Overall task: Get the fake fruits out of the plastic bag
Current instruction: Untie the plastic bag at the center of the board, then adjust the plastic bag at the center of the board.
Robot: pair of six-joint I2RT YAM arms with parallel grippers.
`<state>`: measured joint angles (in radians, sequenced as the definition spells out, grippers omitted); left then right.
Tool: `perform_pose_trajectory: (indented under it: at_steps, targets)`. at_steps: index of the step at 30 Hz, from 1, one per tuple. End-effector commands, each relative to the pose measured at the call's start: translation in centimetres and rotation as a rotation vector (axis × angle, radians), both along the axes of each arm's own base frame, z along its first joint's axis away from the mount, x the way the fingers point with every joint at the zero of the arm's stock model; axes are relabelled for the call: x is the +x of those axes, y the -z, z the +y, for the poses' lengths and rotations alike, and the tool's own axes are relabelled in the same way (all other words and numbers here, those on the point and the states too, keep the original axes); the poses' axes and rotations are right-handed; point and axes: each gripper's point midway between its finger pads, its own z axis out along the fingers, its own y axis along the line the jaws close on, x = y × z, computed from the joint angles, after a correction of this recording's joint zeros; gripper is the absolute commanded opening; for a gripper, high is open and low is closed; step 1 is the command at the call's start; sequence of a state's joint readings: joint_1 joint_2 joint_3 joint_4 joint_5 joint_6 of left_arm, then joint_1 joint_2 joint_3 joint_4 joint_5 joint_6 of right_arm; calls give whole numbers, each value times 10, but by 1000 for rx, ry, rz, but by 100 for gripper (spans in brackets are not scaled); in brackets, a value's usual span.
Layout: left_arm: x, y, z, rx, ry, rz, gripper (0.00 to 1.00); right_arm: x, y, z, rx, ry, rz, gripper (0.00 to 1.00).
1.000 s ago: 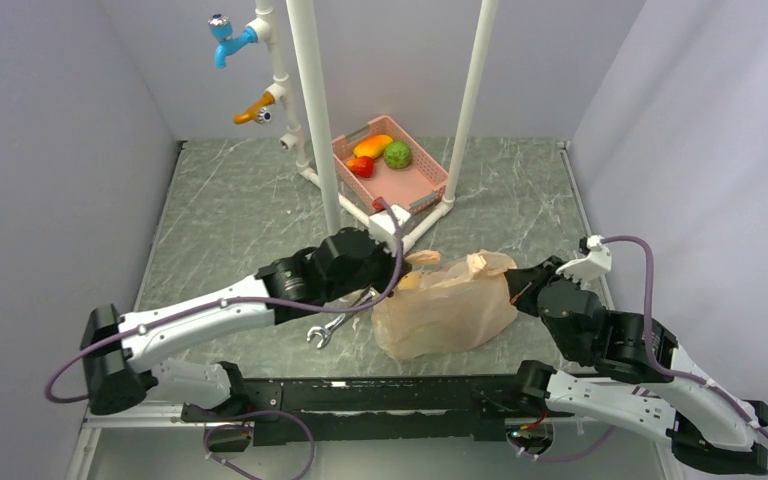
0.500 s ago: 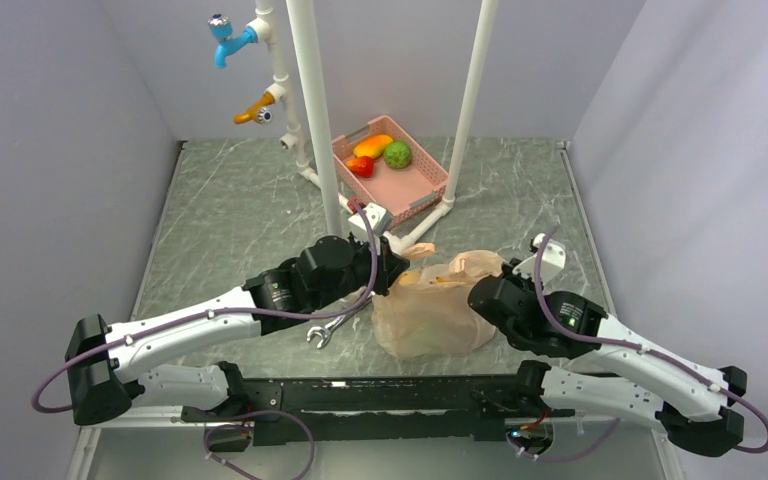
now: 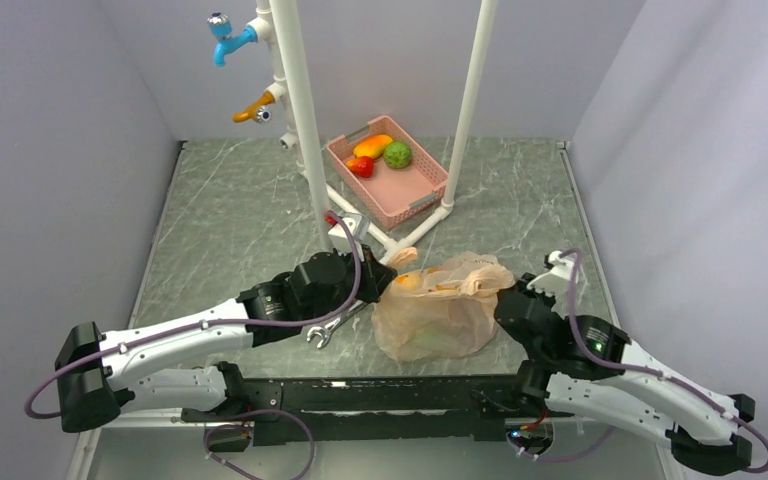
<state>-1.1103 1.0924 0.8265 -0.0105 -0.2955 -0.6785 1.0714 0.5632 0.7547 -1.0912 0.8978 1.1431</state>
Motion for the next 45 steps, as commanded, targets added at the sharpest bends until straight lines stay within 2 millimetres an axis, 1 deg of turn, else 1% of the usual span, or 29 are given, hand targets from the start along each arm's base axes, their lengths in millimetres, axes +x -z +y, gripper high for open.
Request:
perform_pose_trajectory:
  at_steps: [1, 2, 4, 6, 8, 10, 13, 16, 17, 19, 20, 21, 22, 23, 24, 28, 30, 31, 32, 33, 34, 36, 37, 38, 39, 40, 42, 44, 45]
  targets:
    - [13, -1, 26, -58, -188, 95, 0, 6, -10, 3, 86, -17, -96, 0]
    - [14, 0, 33, -73, -223, 106, 0, 8, -12, 6, 80, -33, -110, 0]
    - [11, -1, 38, -142, -234, 108, 0, 9, -12, 8, 66, -38, -106, 0]
    - [7, -6, 43, -200, -225, 101, 0, 7, -5, 9, 46, -30, -64, 0]
    - [3, -11, 43, -206, -198, 87, 0, 6, -1, 6, 33, -1, -36, 0]
    - [1, -24, 30, -192, -124, 43, 0, 7, -4, 6, 19, -4, -45, 0]
    - [0, -32, 7, -98, -42, 40, 0, 8, -12, 30, 29, -154, -69, 1]
    - [-2, -25, -11, -26, 16, 27, 0, 1, -14, 48, 67, -247, -36, 22]
    - [-1, -25, -11, -7, 16, 11, 0, -1, -16, 48, 75, -248, -24, 26]
    - [0, -26, -7, 8, -5, -13, 0, -4, -23, 43, 76, -230, -3, 44]
    - [1, -29, -5, 1, -6, -29, 0, -5, -33, 41, 69, -229, 0, 53]
    - [0, -32, -5, -9, 3, -51, 0, -6, -43, 39, 49, -227, 11, 59]
    - [-1, -34, -4, -16, 14, -72, 0, -6, -56, 33, 29, -207, 20, 62]
    - [-1, -36, -5, -30, 24, -90, 0, -8, -68, 26, 18, -185, 32, 69]
    - [-1, -38, -5, -46, 27, -107, 0, -8, -79, 26, -14, -211, 28, 79]
    - [-4, -40, -2, -86, 41, -149, 0, -6, -129, 49, -57, -392, -36, 85]
    - [-4, -41, 1, -99, 32, -155, 0, -4, -146, 59, -72, -453, -66, 91]
    - [-4, -41, 2, -97, 31, -153, 0, -3, -152, 69, -72, -496, -80, 94]
    - [-5, -41, 2, -96, 33, -151, 0, -4, -155, 83, -74, -564, -86, 94]
    - [-6, -41, 2, -94, 38, -150, 0, -5, -156, 99, -73, -630, -91, 91]
    - [-6, -41, 2, -91, 40, -149, 0, -3, -154, 113, -74, -671, -86, 89]
    - [-6, -40, 3, -89, 39, -145, 0, 6, -138, 129, -94, -679, -43, 84]
    - [-6, -40, 4, -86, 35, -141, 0, 14, -129, 129, -109, -645, -18, 75]
    - [-6, -38, 5, -80, 28, -137, 0, 21, -121, 125, -115, -613, 7, 59]
    - [-5, -37, 7, -76, 21, -131, 0, 28, -113, 121, -108, -590, 33, 47]
    - [-5, -37, 7, -74, 15, -125, 0, 32, -103, 118, -90, -584, 57, 43]
    - [-6, -37, 7, -78, 11, -105, 0, 39, -83, 110, -50, -565, 109, 44]
    - [-7, -38, 3, -86, 21, -83, 0, 41, -66, 109, -26, -568, 165, 44]
    - [-8, -39, 1, -90, 22, -64, 0, 40, -57, 112, -19, -577, 206, 41]
